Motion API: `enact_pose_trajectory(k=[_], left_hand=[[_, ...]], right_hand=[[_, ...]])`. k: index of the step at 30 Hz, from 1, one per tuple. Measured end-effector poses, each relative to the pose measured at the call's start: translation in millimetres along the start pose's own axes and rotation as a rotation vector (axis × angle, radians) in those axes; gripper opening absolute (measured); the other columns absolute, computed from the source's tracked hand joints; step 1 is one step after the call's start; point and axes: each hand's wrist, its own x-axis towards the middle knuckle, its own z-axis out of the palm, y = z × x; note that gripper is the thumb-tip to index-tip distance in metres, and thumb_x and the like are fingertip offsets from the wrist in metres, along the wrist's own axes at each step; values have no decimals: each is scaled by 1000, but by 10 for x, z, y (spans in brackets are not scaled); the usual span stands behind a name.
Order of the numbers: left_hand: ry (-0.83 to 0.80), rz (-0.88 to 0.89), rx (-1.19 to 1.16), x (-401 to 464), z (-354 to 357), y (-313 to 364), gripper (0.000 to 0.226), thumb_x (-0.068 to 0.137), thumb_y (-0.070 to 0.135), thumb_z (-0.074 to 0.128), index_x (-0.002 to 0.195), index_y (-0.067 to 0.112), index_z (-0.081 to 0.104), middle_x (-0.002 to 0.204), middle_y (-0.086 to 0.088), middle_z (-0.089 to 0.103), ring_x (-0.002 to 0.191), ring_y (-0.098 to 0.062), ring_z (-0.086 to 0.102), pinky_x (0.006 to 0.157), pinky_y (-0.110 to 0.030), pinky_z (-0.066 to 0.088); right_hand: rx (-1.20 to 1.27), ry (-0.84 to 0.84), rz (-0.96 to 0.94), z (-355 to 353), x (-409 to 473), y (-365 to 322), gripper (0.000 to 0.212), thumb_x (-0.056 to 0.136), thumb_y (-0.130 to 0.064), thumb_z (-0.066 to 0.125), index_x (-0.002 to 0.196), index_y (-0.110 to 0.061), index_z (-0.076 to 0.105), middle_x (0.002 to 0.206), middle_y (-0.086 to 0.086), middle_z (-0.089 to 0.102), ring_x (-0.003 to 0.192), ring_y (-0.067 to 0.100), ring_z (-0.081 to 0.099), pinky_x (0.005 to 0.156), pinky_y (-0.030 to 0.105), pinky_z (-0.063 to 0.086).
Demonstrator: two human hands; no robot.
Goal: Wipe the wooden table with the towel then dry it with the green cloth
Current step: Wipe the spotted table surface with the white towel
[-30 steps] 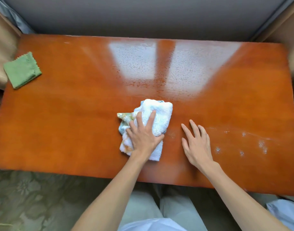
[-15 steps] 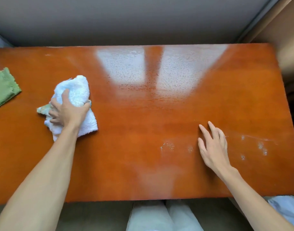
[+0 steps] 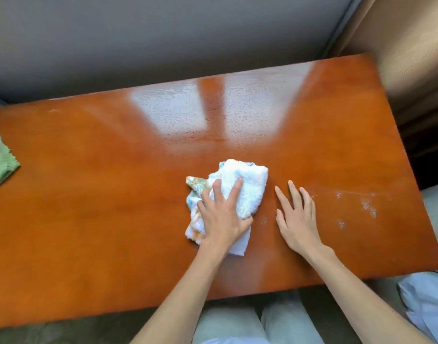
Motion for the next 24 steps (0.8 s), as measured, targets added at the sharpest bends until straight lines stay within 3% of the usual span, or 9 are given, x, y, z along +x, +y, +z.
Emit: enact_pose_trajectory(k=[5,9,12,17,20,24], left_hand=[[-29,182,-14,-413,86,-25,96,59,56,74,148,43,40,149,-9,37,122,-38,43,92,-52,44],[-5,294,65,-427,-81,-461,94,62,57,75,148,38,44,154,-11,38,122,-41,50,93,-56,46],[33,104,122,-345,-223,-719,98,59,59,69,150,34,41,154,-15,36,121,-44,51,93,-58,45],[47,-466,61,-40,-418,-924,100,57,68,57,149,48,22,156,-8,29,131,-45,42,103,-60,38],[-11,-530,51,66,-463,-924,102,59,65,57,149,49,13,157,-13,25,131,-49,39,106,-61,36],[36,-615,53,76,-359,-705,98,64,67,55,150,46,13,157,-15,21,132,-54,34,108,-64,30]], right_hand=[[-9,-62,-81,-58,27,103,56,101,-34,41,155,-29,25,167,3,4,152,30,4,122,50,4],[10,-34,-176,-250,10,448,53,100,-26,44,152,-30,34,164,-2,19,150,25,19,122,47,9],[95,24,-89,-389,-42,854,53,98,-21,49,150,-25,39,162,2,27,149,28,22,122,48,9],[82,173,95,-496,-96,1706,54,97,-33,37,150,-25,37,161,7,29,147,32,26,120,54,11],[63,198,181,-472,-153,2147,54,98,-34,35,151,-26,34,162,8,26,146,33,24,119,58,14],[61,215,133,-372,-175,2361,53,99,-33,32,152,-27,31,162,7,25,148,30,22,119,57,13]])
